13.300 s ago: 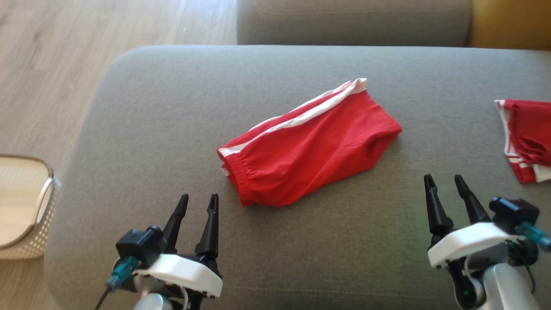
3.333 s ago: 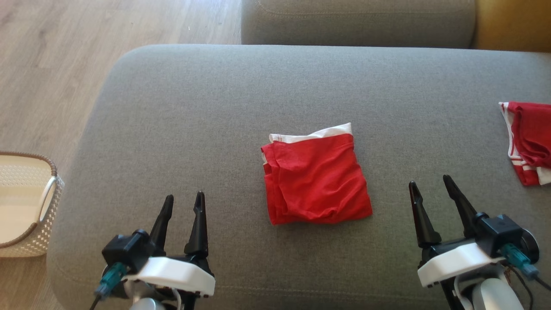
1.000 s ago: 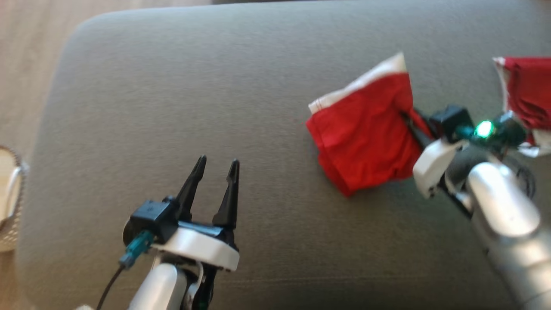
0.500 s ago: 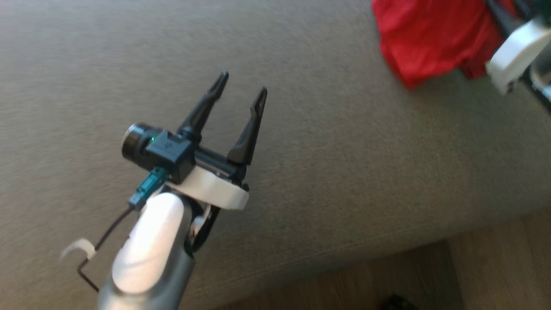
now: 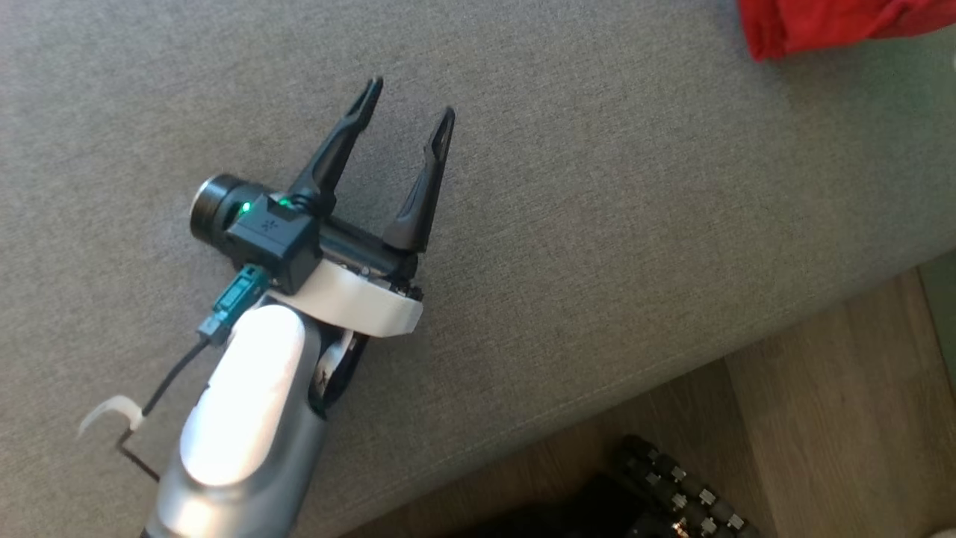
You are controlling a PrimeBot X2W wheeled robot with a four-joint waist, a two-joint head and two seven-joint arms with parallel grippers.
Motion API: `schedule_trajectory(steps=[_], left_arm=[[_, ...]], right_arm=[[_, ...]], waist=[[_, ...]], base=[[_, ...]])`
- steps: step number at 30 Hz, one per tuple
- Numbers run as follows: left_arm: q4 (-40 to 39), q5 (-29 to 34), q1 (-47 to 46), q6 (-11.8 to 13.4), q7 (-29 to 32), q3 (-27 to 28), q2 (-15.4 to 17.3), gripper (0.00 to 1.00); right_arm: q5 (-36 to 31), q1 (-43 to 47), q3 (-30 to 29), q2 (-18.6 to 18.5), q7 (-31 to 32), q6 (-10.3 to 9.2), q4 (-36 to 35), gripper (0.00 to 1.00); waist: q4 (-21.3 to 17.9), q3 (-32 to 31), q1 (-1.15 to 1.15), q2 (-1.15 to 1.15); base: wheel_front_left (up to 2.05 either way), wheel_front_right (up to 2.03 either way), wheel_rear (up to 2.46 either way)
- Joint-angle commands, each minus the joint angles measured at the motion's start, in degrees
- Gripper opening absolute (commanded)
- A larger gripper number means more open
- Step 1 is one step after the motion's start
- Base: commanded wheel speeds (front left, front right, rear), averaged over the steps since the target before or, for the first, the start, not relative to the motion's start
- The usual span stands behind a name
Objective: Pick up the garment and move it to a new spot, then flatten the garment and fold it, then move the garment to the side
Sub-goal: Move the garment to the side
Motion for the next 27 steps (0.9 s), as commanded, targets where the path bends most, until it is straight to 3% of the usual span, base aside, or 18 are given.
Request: schedule_trajectory(steps=[1, 5, 6, 7, 8, 15, 20, 27], left_arm=[[-0.06, 0.49, 0.02, -0.29, 0.22, 1.86, 0.57, 1.0], [-0.35, 0.45, -0.37, -0.38, 0.22, 2.86, 0.5, 1.0], [-0.42, 0.4, -0.4, -0.39, 0.22, 3.06, 0.45, 1.0], [-0.45, 0.37, -0.43, -0.41, 0.22, 3.15, 0.4, 1.0], [-0.48, 0.29, -0.45, -0.42, 0.22, 3.31, 0.33, 1.0], [-0.36, -0.58, 0.12, -0.47, 0.22, 4.48, -0.13, 1.0], [0.05, -2.41, 1.11, -0.29, 0.22, 4.57, -0.38, 1.0], [-1.34, -8.31, 4.33, 3.33, 0.22, 4.1, -0.43, 1.0]], right_arm=[[-0.35, -0.34, -0.84, -1.32, -0.52, -0.03, -0.75, 0.0], [-0.87, -0.76, -3.47, -1.13, -1.32, -0.03, 0.56, 0.0], [-0.92, -0.87, -4.04, -1.09, -1.6, -0.03, 0.71, 0.27], [-1.06, -0.94, -4.68, -1.11, -1.9, -0.03, 0.81, 0.95], [-1.41, -0.91, -5.12, -1.19, -2.0, -0.03, 0.89, 1.0], [-4.15, -0.15, -6.78, -0.7, -1.0, -0.03, -0.46, 1.0], [-6.14, 0.87, -7.57, 1.17, 0.44, -0.03, -4.26, 1.0], [-5.08, 6.72, -6.45, 5.52, 3.06, -0.03, -12.21, 1.0]], waist=[[0.07, 0.48, 0.0, 0.0], [1.06, 1.25, 0.0, 0.0], [1.35, 1.42, 0.0, 0.0], [1.67, 1.53, 0.0, 0.0], [1.95, 1.6, 0.0, 0.0], [3.23, 0.5, 0.0, 0.0], [5.43, -4.18, 0.0, 0.0], [10.77, -13.5, 0.0, 0.0]], base=[[0.0, 0.0, 0.0], [0.0, 0.0, 0.0], [0.0, 0.0, 0.0], [0.0, 0.0, 0.0], [0.0, 0.0, 0.0], [0.0, 0.0, 0.0], [0.0, 0.0, 0.0], [0.0, 0.0, 0.0]])
